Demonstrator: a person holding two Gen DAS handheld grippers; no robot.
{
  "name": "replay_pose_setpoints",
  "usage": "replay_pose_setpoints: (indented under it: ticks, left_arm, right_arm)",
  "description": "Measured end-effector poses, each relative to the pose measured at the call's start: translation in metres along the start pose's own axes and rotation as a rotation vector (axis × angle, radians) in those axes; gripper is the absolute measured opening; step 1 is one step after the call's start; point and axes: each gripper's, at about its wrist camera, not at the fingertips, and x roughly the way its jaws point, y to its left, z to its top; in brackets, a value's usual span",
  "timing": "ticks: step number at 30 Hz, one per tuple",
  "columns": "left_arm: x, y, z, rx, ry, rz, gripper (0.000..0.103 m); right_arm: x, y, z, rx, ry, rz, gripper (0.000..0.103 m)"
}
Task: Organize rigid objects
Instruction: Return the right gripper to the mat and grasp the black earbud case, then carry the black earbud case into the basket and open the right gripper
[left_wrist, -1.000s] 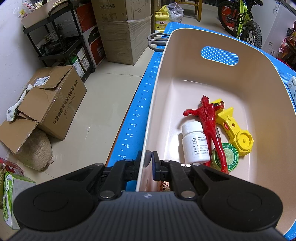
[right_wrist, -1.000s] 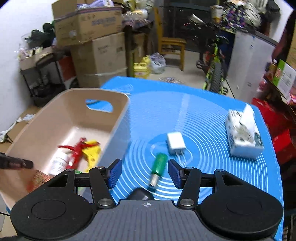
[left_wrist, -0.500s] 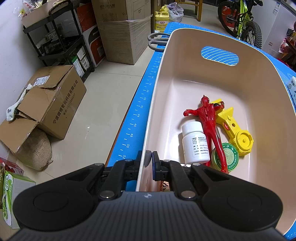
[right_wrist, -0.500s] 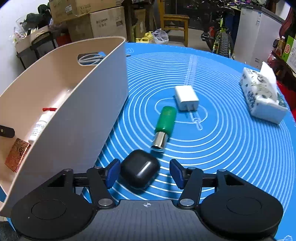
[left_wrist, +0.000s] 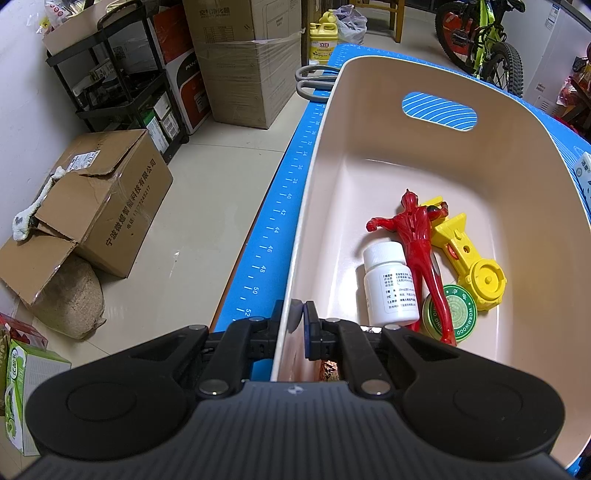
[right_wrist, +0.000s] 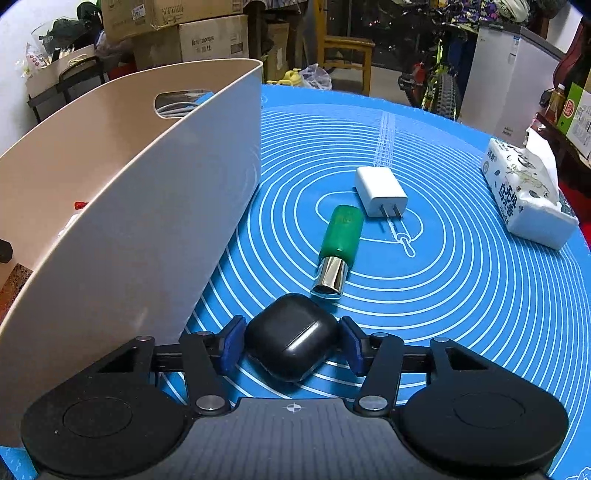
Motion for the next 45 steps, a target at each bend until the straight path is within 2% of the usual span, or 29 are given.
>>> replay_pose_setpoints:
  ticks: [6,11,22,27,32,37,45]
  left_arm:
    - [0.0,0.0,0.0,0.001,-0.001,0.0,0.011]
    - [0.0,0.0,0.0,0.001,-0.001,0.001,0.011]
    - [0.0,-0.002,-0.001,0.004,-0.002,0.004,0.011]
    - [0.001,-0.002,-0.001,0.005,-0.002,0.005,0.011]
    - [0.0,-0.003,-0.001,0.002,-0.002,0.003,0.011]
    - [0.0,-0.003,-0.001,0.002,-0.002,0.003,0.011]
    - [0.0,-0.003,-0.001,0.003,-0.002,0.004,0.011]
  right_arm:
    - [-0.007,0.001,-0.002,0.008,-0.026,-0.014,0.059]
    - [-0.025,-0.004,0.005,0.068,-0.069,-0.026,0.059]
    - [-0.075,0.002,0.041,0.064,-0.246,-0.055,0.059]
    - [-0.092,0.016,0.063,0.034,-0.304,-0.019,0.059]
    - [-0.094,0.045,0.082,-0.034,-0.314,0.035,0.059]
    - [-0.086,0.075,0.098,-0.085,-0.282,0.091,0.059]
    - [-0.051,0.117,0.11,-0.164,-0.166,0.1,0.059]
